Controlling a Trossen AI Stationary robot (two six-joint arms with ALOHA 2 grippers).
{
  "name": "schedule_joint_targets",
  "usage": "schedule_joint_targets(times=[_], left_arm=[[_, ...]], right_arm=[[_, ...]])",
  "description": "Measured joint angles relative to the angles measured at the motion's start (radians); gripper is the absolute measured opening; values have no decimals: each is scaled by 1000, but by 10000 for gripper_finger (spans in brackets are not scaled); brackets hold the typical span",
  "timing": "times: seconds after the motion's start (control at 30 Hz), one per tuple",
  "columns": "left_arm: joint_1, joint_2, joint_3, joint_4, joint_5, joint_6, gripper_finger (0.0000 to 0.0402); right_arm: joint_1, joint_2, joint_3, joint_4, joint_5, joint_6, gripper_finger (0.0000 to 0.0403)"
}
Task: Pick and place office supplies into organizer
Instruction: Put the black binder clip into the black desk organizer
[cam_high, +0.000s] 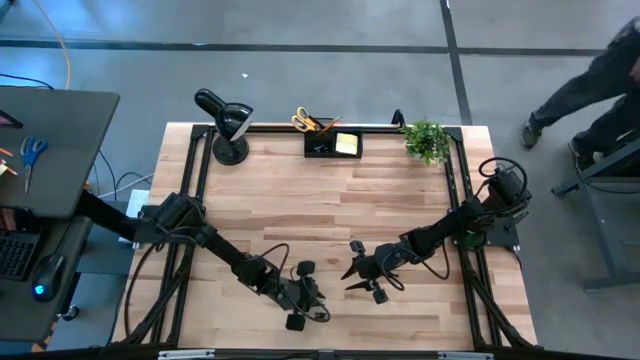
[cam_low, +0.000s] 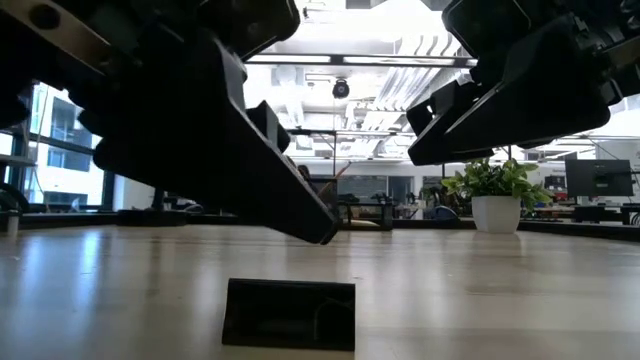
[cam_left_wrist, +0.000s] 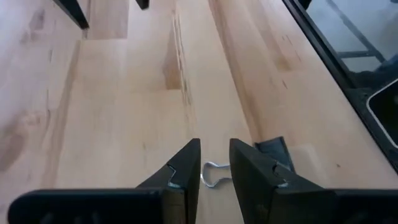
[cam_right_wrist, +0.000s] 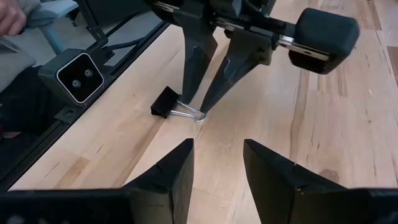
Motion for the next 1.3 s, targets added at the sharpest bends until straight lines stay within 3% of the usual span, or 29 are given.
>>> schedule_joint_targets(times=[0.27,0.67,0.93,1.3], left_arm=[[0,8,0,6,53,18,74],[0,31,2,-26,7,14,74],[-1,30,2,-70,-97,3,74],[6,29,2,-217,-402,-46,74]], right_arm=[[0,0,0,-1,0,0,133],[0,0,0,-14,0,4,133],[0,0,0,-23,13,5,133],[0,0,0,-25,15,16,133]])
